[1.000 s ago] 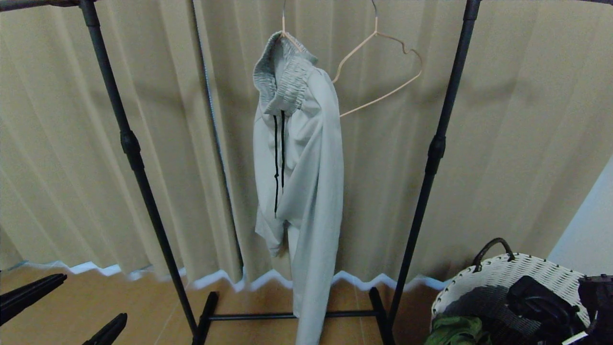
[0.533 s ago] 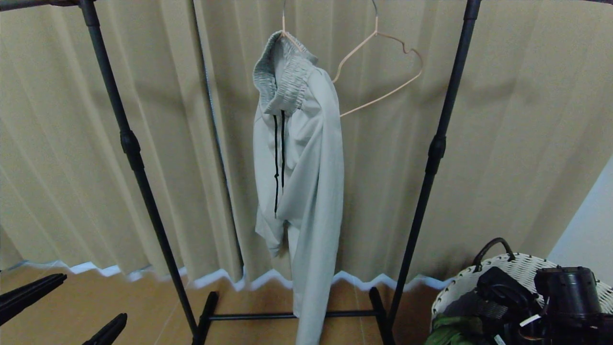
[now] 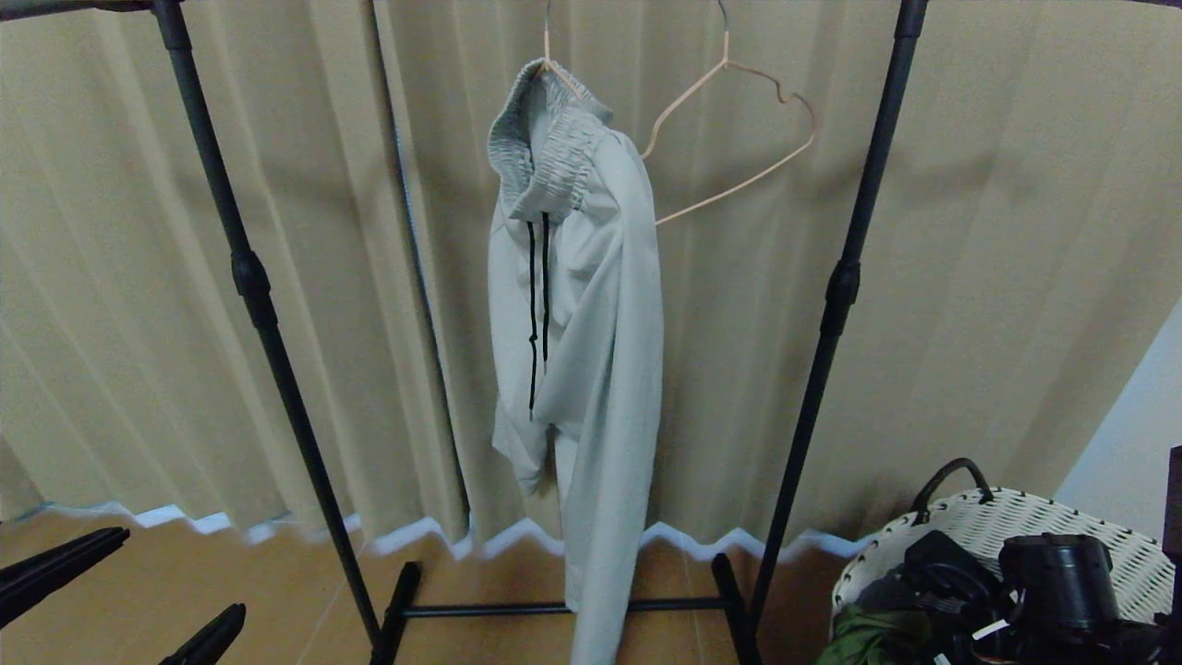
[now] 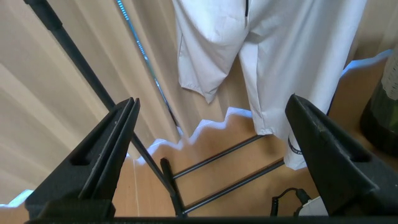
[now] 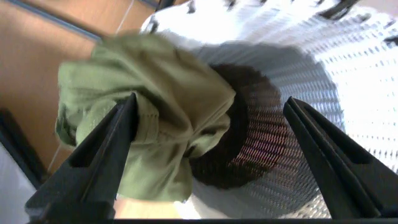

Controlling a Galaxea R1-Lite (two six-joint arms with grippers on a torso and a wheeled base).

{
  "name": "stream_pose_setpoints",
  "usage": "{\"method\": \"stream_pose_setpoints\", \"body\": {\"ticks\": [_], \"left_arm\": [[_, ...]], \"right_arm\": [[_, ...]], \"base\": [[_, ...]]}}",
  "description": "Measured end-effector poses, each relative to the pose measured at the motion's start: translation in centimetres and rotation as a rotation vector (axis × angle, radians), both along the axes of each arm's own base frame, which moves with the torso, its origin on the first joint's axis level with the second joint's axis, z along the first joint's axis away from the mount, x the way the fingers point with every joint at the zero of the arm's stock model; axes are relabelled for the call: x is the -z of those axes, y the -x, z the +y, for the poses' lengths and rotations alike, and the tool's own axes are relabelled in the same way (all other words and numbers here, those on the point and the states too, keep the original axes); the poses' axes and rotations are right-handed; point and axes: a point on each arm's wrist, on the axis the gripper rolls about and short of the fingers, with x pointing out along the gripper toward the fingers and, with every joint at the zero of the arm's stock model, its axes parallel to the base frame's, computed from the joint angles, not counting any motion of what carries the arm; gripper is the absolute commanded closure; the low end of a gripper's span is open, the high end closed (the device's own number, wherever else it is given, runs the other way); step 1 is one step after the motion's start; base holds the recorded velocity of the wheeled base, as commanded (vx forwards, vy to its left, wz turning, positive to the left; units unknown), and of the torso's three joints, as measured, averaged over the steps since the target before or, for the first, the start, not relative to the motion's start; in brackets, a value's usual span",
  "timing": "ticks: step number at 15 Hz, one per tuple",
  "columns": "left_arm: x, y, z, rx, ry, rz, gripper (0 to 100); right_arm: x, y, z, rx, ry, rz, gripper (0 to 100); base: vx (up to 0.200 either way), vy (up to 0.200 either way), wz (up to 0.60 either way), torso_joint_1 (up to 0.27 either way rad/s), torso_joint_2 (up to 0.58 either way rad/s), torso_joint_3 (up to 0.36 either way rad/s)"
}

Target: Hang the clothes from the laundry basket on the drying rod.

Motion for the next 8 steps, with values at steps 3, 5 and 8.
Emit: {"method": "stream_pose_setpoints", "body": {"ticks": [3,5,8], "left_arm": [[0.00,0.00,0.00,0.000,0.000,0.000,0],[0.00,0.00,0.00,0.000,0.000,0.000,0],[0.00,0.01,0.01,-0.001,0.000,-0.001,0]], "right_arm": [[-0.69,0.24,-0.01,-0.002,-0.001,-0.020,0],[-0.76,0.46,0.00,-0.004,-0.004,-0.007,0],[0.14,0.16,0.09,0.001,-0.017,0.029,0]], "base": [[0.000,0.000,0.00,0.000,0.00,0.000],[0.000,0.000,0.00,0.000,0.00,0.000],[0.000,0.000,0.00,0.000,0.00,0.000]]}}
